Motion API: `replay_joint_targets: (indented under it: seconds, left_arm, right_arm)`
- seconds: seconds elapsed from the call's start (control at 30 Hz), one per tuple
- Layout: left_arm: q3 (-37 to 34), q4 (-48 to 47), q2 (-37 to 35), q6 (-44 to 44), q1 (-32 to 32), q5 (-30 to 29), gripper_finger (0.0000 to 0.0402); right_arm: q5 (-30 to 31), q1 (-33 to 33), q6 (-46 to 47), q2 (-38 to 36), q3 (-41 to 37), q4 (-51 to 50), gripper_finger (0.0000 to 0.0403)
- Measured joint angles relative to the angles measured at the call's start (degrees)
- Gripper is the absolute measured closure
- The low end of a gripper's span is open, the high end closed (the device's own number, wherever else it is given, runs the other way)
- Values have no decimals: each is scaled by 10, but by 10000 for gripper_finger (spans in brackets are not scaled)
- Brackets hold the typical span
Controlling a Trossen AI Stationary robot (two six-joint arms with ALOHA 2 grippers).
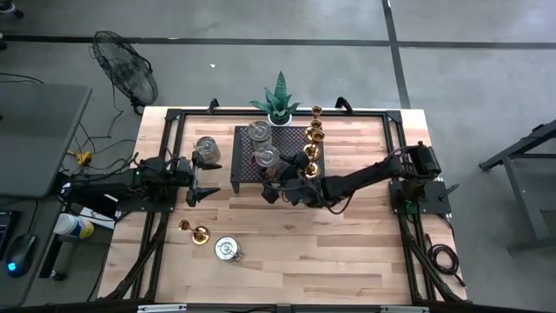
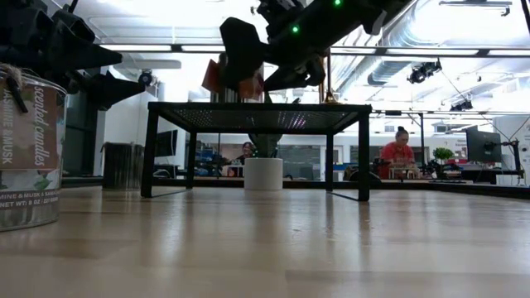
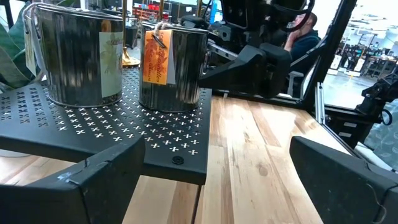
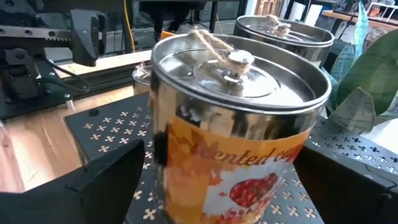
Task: Pick & Place candle stick holders
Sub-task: Put the silver scented candle on the shelf
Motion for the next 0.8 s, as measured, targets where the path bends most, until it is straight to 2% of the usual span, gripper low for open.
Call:
replay_joint_targets:
  seconds: [0.8]
  left_arm:
    - [0, 0, 0, 0, 0, 0, 9]
  right_arm:
    - [5, 19, 15, -3, 0, -25, 8]
